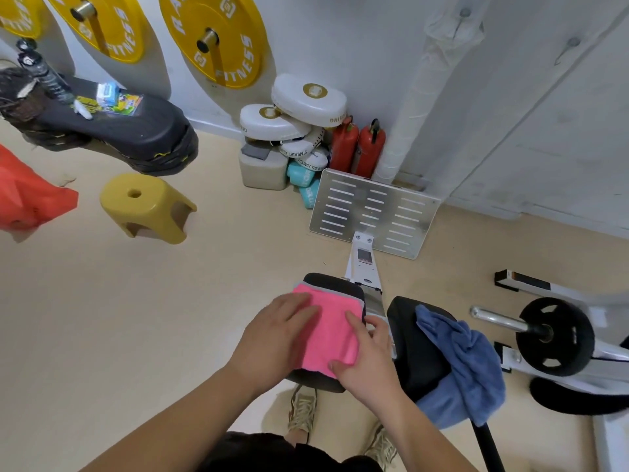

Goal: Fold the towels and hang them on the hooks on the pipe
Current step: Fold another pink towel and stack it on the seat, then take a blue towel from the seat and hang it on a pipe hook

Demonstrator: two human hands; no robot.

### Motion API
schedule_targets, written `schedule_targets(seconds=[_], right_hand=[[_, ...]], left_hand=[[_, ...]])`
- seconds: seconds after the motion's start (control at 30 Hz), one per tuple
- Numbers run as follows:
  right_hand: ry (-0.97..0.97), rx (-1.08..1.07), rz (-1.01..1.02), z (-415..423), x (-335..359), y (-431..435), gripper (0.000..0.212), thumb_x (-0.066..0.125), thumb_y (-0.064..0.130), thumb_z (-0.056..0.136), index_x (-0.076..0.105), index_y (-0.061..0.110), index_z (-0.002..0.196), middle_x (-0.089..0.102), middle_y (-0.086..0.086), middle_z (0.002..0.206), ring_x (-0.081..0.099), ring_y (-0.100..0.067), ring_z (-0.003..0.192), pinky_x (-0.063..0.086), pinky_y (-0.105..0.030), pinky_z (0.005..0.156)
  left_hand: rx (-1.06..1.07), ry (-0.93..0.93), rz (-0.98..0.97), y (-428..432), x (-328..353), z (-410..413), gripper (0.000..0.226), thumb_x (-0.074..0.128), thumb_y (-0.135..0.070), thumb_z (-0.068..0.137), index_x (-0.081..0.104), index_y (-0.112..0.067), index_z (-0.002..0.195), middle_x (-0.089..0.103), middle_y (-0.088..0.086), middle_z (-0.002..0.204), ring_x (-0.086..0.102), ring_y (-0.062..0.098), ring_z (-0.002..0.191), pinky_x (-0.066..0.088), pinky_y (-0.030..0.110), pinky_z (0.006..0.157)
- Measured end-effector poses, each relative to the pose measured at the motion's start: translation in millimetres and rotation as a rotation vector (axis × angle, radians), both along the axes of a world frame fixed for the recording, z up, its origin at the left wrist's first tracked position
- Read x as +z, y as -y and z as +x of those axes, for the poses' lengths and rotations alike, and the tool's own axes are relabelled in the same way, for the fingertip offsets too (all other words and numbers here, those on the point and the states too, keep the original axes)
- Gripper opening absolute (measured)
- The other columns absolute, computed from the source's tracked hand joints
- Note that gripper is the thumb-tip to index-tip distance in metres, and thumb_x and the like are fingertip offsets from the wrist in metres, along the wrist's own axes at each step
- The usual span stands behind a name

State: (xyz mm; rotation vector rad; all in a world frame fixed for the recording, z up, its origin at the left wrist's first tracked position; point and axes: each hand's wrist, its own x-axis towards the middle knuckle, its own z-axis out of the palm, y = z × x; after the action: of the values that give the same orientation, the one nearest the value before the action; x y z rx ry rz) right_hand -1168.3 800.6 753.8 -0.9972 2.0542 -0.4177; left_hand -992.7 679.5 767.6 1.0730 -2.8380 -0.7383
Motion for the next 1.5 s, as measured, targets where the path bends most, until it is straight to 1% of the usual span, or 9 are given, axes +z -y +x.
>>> schedule_targets(seconds=[0.2,0.37,0.6,0.8,0.87,0.97,1.17,1.3,1.5], right_hand=[[-0.056,0.143,0.057,-7.4,-11.0,-2.5,0.102,0.075,0.055,0.081,0.010,0.051,0.159,0.014,0.006,0.161,0.014,-0.019,0.150,0.041,-0.043,0.114],[-0.100,0.152,0.097,-13.0,-14.8,-2.1,0.103,0.074,0.061,0.079,0.006,0.056,0.157,0.018,0.002,0.157,0.018,-0.022,0.149,0.043,-0.046,0.112],[-0.039,-0.164,-0.141,-42.5,5.3,-46.1,0.059,0.073,0.043,0.090,0.054,0.029,0.144,0.048,0.013,0.131,0.046,-0.002,0.121,0.036,-0.018,0.102],[-0.341,-0.416,0.093,-118.1,-33.1,-135.3,0.057,0.070,0.031,0.093,0.053,0.014,0.144,0.048,-0.011,0.152,0.042,-0.031,0.142,0.036,-0.044,0.117],[-0.292,-0.475,0.165,-139.3,-50.8,-155.5,0.062,0.068,0.033,0.093,0.048,0.012,0.148,0.045,-0.013,0.154,0.043,-0.035,0.142,0.039,-0.046,0.116],[-0.216,-0.507,0.196,-158.3,-71.6,-170.5,0.060,0.059,0.043,0.085,0.055,0.009,0.134,0.060,-0.015,0.129,0.060,-0.035,0.113,0.052,-0.043,0.087],[-0.097,-0.744,-0.064,-160.7,-38.5,-171.0,0.002,0.064,0.013,0.091,0.066,0.014,0.091,0.062,-0.008,0.088,0.059,-0.026,0.077,0.043,-0.031,0.065],[0.142,-0.918,-0.329,-145.2,17.2,-170.8,0.010,0.063,0.011,0.094,0.058,0.009,0.085,0.056,-0.006,0.073,0.052,-0.020,0.069,0.046,-0.036,0.068],[0.614,-1.057,-0.672,-113.8,121.0,-174.6,0.006,0.056,0.012,0.100,0.061,0.008,0.099,0.067,-0.013,0.091,0.065,-0.025,0.085,0.051,-0.040,0.080]], left_hand=[[-0.066,0.282,0.190,1.6,-10.0,-1.7,0.079,0.063,-0.041,0.092,0.026,-0.029,0.161,0.014,-0.009,0.172,0.014,0.013,0.158,0.038,0.033,0.119],[-0.067,0.269,0.114,-0.4,-16.3,-7.4,0.074,0.071,-0.032,0.084,0.043,-0.022,0.153,0.033,0.002,0.166,0.031,0.025,0.153,0.040,0.047,0.115],[-0.221,-0.012,-0.099,-23.0,19.8,-46.7,0.044,0.075,-0.022,0.065,0.071,-0.015,0.108,0.067,0.008,0.126,0.063,0.032,0.117,0.056,0.045,0.099],[-0.265,-0.124,0.172,-71.7,29.9,-88.1,0.044,0.055,-0.029,0.096,0.057,-0.021,0.139,0.061,-0.003,0.137,0.054,0.016,0.127,0.048,0.030,0.105],[-0.281,-0.083,0.217,-82.9,25.6,-89.6,0.046,0.053,-0.032,0.098,0.053,-0.026,0.143,0.061,-0.007,0.134,0.055,0.012,0.123,0.050,0.030,0.100],[-0.270,-0.047,0.246,-94.5,23.7,-88.1,0.046,0.047,-0.037,0.096,0.049,-0.033,0.142,0.065,-0.012,0.119,0.058,0.009,0.109,0.051,0.029,0.091],[-0.176,0.000,0.374,-106.5,31.4,-88.1,0.028,0.047,-0.038,0.089,0.055,-0.036,0.116,0.062,-0.021,0.088,0.053,0.003,0.077,0.050,0.028,0.074],[-0.090,-0.056,0.452,-117.9,44.5,-94.8,0.036,0.058,-0.038,0.092,0.061,-0.034,0.128,0.069,-0.024,0.105,0.065,-0.005,0.096,0.055,0.024,0.090],[0.093,-0.232,0.695,-139.3,69.0,-123.9,0.029,0.070,-0.029,0.094,0.065,-0.035,0.122,0.070,-0.015,0.105,0.067,-0.002,0.095,0.053,0.013,0.078]])
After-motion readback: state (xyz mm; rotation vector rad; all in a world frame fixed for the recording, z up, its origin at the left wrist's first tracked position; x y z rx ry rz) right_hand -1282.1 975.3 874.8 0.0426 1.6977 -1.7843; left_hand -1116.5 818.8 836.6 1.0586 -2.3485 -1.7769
